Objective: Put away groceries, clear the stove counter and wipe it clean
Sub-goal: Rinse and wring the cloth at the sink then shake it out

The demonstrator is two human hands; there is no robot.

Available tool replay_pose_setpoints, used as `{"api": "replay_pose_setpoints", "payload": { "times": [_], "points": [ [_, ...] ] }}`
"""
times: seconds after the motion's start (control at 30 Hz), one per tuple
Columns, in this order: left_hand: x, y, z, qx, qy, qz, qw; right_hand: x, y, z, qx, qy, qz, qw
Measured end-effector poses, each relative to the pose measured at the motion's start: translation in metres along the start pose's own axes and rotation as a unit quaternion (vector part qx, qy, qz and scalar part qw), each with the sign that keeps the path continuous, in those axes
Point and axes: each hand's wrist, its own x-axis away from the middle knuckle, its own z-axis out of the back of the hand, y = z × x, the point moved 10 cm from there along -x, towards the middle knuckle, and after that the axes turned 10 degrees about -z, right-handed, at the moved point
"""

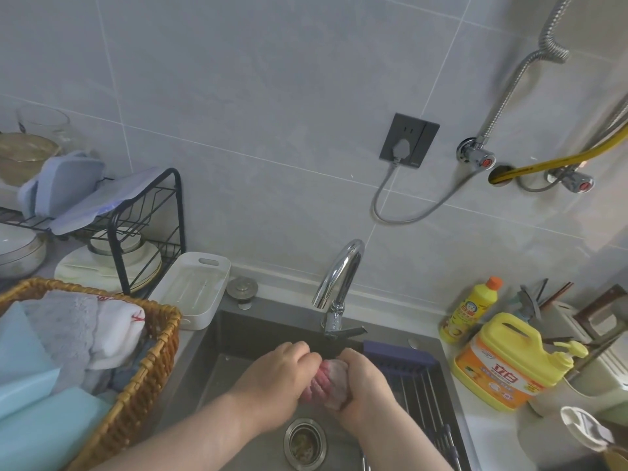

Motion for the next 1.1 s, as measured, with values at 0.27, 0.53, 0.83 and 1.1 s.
{"api": "replay_pose_setpoints", "payload": {
  "times": [0.27, 0.53, 0.83, 1.1],
  "points": [
    [0.005, -0.016, -0.013, 0.266, -0.033, 0.222, 0.938, 0.051, -0.056, 0.004, 0.086, 0.124, 0.304, 0.941],
    [0.007, 0.006, -0.013, 0.572, -0.097, 0.220, 0.784, 0.074, -0.070, -0.029, 0.160, -0.008, 0.392, 0.906],
    [0.014, 0.024, -0.037, 0.822, -0.120, 0.202, 0.519, 0.076, -0.082, -0.060, 0.215, -0.079, 0.438, 0.869],
    [0.015, -0.026, -0.039, 0.600, -0.099, 0.279, 0.743, 0.056, -0.088, -0.051, 0.256, -0.050, 0.456, 0.851]
  ]
}}
